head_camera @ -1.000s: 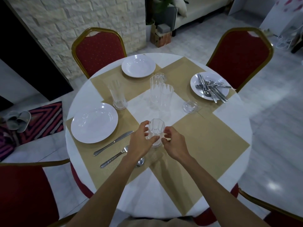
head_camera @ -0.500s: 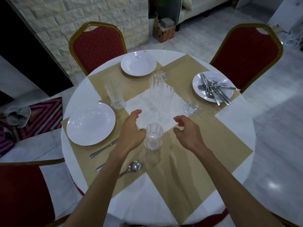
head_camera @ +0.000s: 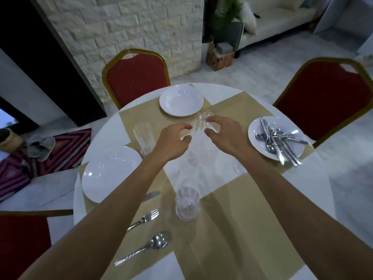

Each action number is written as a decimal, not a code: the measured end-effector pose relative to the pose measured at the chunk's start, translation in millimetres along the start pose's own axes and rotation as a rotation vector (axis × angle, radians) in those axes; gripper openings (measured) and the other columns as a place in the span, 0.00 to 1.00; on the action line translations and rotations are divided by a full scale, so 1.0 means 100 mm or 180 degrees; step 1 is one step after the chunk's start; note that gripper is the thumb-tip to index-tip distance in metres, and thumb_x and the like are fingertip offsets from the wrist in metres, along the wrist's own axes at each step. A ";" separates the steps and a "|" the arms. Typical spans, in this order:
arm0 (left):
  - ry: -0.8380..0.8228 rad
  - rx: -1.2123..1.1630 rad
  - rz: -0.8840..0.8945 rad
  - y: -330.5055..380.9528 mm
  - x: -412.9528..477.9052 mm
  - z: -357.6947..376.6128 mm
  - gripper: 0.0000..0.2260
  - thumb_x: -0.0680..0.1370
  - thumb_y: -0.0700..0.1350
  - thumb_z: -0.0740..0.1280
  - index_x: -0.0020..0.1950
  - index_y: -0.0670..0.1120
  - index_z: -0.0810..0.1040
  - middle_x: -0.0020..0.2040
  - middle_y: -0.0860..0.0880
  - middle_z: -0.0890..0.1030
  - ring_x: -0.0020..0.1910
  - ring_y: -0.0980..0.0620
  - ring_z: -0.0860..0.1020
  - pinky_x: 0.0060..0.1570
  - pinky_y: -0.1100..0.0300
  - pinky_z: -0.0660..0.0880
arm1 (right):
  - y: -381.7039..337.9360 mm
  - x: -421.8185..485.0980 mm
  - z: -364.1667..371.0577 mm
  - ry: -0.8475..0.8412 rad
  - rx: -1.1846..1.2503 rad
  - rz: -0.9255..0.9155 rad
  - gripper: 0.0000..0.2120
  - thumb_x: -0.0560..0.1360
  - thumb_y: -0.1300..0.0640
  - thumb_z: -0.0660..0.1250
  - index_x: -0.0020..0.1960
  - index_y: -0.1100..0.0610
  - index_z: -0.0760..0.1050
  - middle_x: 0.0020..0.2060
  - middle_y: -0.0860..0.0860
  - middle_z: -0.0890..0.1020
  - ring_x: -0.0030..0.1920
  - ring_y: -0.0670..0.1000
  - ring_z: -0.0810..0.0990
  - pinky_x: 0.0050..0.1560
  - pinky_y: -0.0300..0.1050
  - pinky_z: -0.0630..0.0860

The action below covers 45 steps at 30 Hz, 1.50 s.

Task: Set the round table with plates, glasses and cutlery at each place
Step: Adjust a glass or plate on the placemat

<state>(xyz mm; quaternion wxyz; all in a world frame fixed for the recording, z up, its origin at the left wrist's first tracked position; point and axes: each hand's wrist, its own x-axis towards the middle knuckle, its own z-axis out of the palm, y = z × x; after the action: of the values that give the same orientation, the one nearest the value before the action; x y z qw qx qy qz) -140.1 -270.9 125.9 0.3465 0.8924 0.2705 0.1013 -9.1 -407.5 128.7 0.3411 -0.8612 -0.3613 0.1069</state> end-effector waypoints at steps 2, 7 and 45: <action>-0.0021 0.0111 0.0015 -0.01 0.18 -0.06 0.16 0.78 0.46 0.66 0.67 0.50 0.77 0.66 0.54 0.78 0.66 0.52 0.74 0.58 0.68 0.63 | -0.02 0.23 0.00 -0.0104 -0.0111 -0.0060 0.18 0.76 0.52 0.68 0.66 0.51 0.78 0.64 0.47 0.80 0.65 0.49 0.77 0.58 0.36 0.66; -0.0302 0.0448 -0.0044 -0.14 0.64 -0.23 0.18 0.78 0.45 0.66 0.69 0.49 0.76 0.67 0.50 0.78 0.67 0.48 0.74 0.60 0.64 0.66 | -0.06 0.71 0.01 -0.0323 -0.0528 -0.0032 0.21 0.77 0.51 0.67 0.69 0.51 0.76 0.67 0.51 0.78 0.68 0.54 0.74 0.66 0.45 0.68; -0.0084 0.0859 -0.2184 -1.62 3.02 0.36 0.30 0.72 0.49 0.75 0.69 0.38 0.70 0.65 0.41 0.75 0.63 0.43 0.76 0.61 0.52 0.75 | 1.04 2.97 1.41 -0.0312 -0.0002 0.1926 0.20 0.68 0.51 0.76 0.54 0.61 0.78 0.49 0.57 0.84 0.51 0.58 0.83 0.54 0.51 0.81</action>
<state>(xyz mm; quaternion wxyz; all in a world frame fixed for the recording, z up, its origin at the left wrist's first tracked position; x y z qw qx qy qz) 58.4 -24.9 -12.1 0.2429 0.7887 0.5605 -0.0689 200.3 -181.6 -26.9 0.2757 -0.9237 -0.1044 0.2449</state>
